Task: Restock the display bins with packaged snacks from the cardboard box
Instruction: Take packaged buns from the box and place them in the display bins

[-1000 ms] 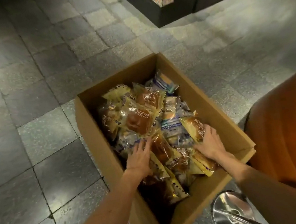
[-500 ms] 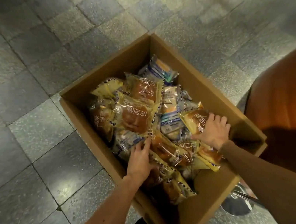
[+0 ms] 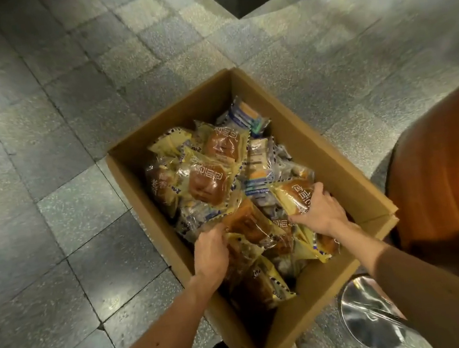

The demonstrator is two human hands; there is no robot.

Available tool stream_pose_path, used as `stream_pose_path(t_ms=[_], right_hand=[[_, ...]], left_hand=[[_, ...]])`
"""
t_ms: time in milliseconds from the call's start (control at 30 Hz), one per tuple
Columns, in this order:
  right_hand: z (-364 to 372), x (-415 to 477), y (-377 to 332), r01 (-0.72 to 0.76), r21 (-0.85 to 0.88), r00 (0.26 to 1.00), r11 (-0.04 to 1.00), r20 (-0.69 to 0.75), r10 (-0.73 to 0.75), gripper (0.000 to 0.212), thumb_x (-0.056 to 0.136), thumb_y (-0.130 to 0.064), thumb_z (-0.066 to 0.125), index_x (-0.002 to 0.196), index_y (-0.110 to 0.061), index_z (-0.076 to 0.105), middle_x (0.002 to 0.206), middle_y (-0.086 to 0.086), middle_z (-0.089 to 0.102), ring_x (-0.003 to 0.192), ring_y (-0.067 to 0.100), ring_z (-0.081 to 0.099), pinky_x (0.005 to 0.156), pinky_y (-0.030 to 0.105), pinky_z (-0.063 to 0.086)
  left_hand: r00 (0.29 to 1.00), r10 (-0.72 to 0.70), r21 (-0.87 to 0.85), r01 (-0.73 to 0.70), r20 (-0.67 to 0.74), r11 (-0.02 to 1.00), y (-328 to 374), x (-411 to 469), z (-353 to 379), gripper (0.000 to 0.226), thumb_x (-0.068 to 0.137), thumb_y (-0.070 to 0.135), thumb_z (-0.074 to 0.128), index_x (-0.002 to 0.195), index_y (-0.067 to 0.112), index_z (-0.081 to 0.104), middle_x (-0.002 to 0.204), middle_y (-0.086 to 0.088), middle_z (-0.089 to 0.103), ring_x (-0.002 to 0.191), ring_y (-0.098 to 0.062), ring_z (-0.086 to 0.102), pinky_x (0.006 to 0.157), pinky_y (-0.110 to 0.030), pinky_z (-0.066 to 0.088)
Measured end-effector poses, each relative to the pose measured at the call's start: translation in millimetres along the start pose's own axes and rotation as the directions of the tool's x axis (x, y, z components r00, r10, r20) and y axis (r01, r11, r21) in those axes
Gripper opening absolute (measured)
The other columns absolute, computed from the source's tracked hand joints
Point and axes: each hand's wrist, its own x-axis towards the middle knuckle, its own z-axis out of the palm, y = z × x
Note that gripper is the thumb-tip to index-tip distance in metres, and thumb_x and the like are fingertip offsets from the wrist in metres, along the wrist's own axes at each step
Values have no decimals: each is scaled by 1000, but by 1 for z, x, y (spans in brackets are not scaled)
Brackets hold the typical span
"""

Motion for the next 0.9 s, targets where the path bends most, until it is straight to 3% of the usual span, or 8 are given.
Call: stream_pose_path(t_ms=[167, 267, 333, 533, 600, 700, 800, 900], right_hand=[[-4, -27, 9, 110, 1, 993, 994, 31, -110, 105, 68, -54, 86, 141, -13, 23, 138, 15, 52, 123, 35, 53, 103, 49, 46], [-9, -46, 14, 167, 10, 985, 986, 42, -167, 115, 67, -57, 86, 148, -12, 16, 144, 16, 49, 127, 35, 52, 104, 48, 46], [-17, -60, 13, 219, 12, 975, 976, 31, -219, 115, 65, -57, 86, 147, -14, 17, 141, 15, 51, 124, 35, 54, 103, 48, 47], [-62, -100, -12, 348, 183, 935, 920, 0, -354, 105, 68, -50, 87, 144, -17, 22, 142, 14, 50, 127, 35, 51, 104, 46, 44], [-77, -117, -29, 393, 239, 915, 888, -8, -403, 106, 70, -49, 86, 147, -15, 22, 147, 15, 46, 132, 35, 47, 108, 46, 40], [-89, -163, -68, 553, 338, 799, 761, 42, -599, 102, 75, -41, 84, 151, -15, 23, 151, 11, 40, 135, 29, 43, 110, 42, 36], [-83, -219, -112, 652, 449, 627, 611, 134, -768, 92, 75, -40, 84, 148, -21, 31, 139, 0, 42, 124, 17, 48, 108, 39, 41], [-56, -279, -155, 650, 545, 448, 530, 288, -846, 95, 59, -55, 90, 132, -21, 40, 129, 0, 58, 108, 12, 62, 94, 37, 54]], left_hand=[[998, -60, 37, 59, 17, 998, 22, -18, -18, 23, 94, -1, 53, 105, 10, 71, 100, -8, 71, 93, -24, 66, 83, -36, 54], [996, -81, 2, 81, 46, 997, 33, -31, -42, 32, 92, -3, 51, 114, 10, 71, 108, -11, 70, 103, -29, 65, 90, -41, 54], [998, -51, -34, 52, 33, 998, 39, -45, -61, 29, 95, 2, 56, 118, 12, 71, 113, -8, 70, 108, -25, 65, 93, -34, 53], [978, -51, -271, -5, -201, 962, 60, -118, -143, 18, 98, 15, 61, 112, 15, 72, 103, 4, 69, 98, -11, 63, 75, -13, 46], [959, -98, -430, -27, -267, 903, 62, -150, -171, 12, 98, 17, 61, 101, 17, 73, 92, -1, 71, 88, -20, 67, 71, -24, 54], [911, -233, -669, -61, -340, 741, 56, -213, -214, 19, 100, 18, 56, 88, 16, 70, 87, -5, 70, 84, -22, 65, 81, -36, 58], [824, -416, -810, -86, -385, 580, 46, -278, -247, 21, 102, 22, 52, 92, 14, 68, 81, 0, 68, 80, -16, 64, 72, -32, 56], [706, -595, -897, -130, -383, 423, 29, -351, -267, 25, 105, 25, 46, 99, 10, 65, 73, 1, 70, 69, -11, 63, 59, -24, 51]])
